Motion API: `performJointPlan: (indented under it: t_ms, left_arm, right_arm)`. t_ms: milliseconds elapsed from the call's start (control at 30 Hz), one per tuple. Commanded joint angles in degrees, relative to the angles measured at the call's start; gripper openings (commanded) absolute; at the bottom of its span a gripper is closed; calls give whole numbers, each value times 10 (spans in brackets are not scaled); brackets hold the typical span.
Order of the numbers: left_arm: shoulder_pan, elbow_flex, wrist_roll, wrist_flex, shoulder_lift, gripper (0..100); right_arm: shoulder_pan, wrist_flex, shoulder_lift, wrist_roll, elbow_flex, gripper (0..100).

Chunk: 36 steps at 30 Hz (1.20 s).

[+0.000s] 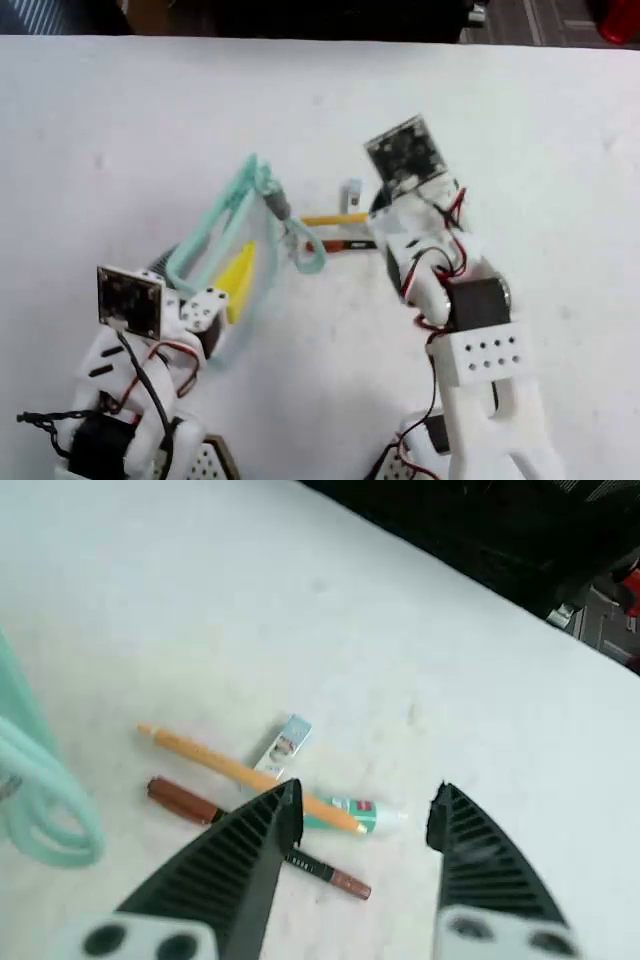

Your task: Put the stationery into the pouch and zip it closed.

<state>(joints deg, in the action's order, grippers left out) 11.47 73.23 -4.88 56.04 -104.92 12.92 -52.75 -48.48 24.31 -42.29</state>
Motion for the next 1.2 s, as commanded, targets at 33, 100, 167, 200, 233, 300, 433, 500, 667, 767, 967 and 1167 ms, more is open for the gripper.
performJointPlan:
  t_ms: [33,100,167,200,233,300,433,500,667,767,967,1167]
  left_arm:
    - [-7,-4,-4,-17,5,211]
    - [-7,-4,-4,-17,5,211]
    - [-7,-4,-4,-17,5,211]
    - [-7,-4,-4,-17,5,211]
    - [-7,-4,-4,-17,5,211]
    - [-7,-4,-4,-17,5,211]
    - [-7,-3,-4,-17,5,211]
    - [-7,-2,-3,-17,5,211]
    - [-7,-2,-3,-18,5,211]
    - [-7,-2,-3,-18,5,211]
    - [-7,-1,-3,-18,5,211]
    - [-6,-1,-3,-18,5,211]
  right_arm:
    - [2,29,1,51,-47,139]
    - [-1,54,33,51,-56,107]
    - [-1,67,90,49,-53,110]
    - [0,73,124,50,-44,121]
    - [0,74,161,49,-31,134]
    - [-2,73,233,53,7,154]
    - [-1,63,342,65,72,143]
    - [2,52,378,105,94,128]
    - [-1,47,441,177,120,91]
    - [-2,47,465,181,131,91]
    - [2,47,490,182,142,91]
    - [2,57,517,182,142,89]
